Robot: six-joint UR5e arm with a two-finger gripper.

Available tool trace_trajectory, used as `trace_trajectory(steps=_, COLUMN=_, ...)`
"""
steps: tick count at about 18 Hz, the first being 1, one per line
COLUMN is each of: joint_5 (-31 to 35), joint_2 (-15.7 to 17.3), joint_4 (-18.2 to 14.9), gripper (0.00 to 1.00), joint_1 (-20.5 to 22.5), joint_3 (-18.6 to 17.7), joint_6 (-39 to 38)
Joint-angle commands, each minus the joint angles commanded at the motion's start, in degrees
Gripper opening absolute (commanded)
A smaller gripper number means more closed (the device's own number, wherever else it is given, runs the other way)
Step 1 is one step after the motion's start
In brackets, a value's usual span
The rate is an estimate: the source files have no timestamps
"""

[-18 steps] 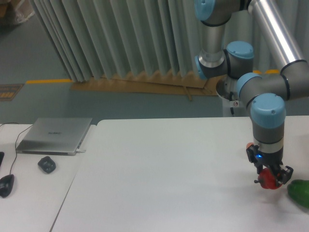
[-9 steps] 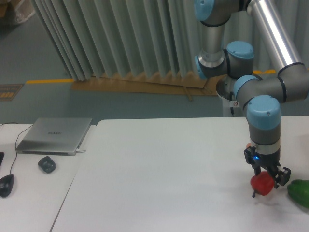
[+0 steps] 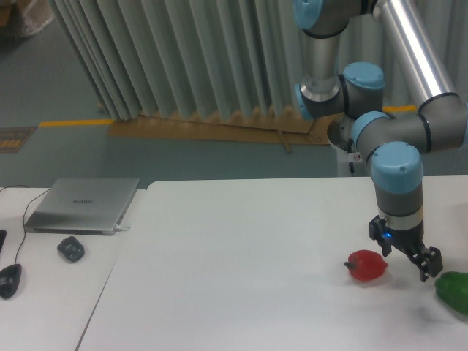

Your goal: Place the red pepper on the table

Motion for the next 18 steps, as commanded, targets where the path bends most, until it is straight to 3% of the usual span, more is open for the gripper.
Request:
trace_trajectory(steps=2, joint_5=-0.1, joint_2=1.9, joint_4=-0.5, gripper=1.0, joint_1=2.5, joint_3=0.0, joint_6=1.6)
trace_trajectory(steps=5, joint_5=0.3, joint_2=2.0, joint_4=-0.5, gripper=1.0, joint_1=6.2, joint_3=-0.3, joint_6=11.1)
trace_trajectory(steps=10, joint_5=1.8, joint_2=2.0, joint_4=-0.4, gripper=1.0, joint_1=10.3, joint_3=0.0, joint_6=17.4)
trace_trajectory(steps=15, joint_5=1.8, joint_2=2.6, joint_4=-0.6, gripper=1.0, joint_1=16.8, joint_3=-0.4, joint_6=35.0)
trace_trajectory(steps=18, joint_5=1.2, joint_2=2.7, joint_4=-0.5, gripper=1.0, joint_1=17.2, joint_3=0.2, joint_6=35.8)
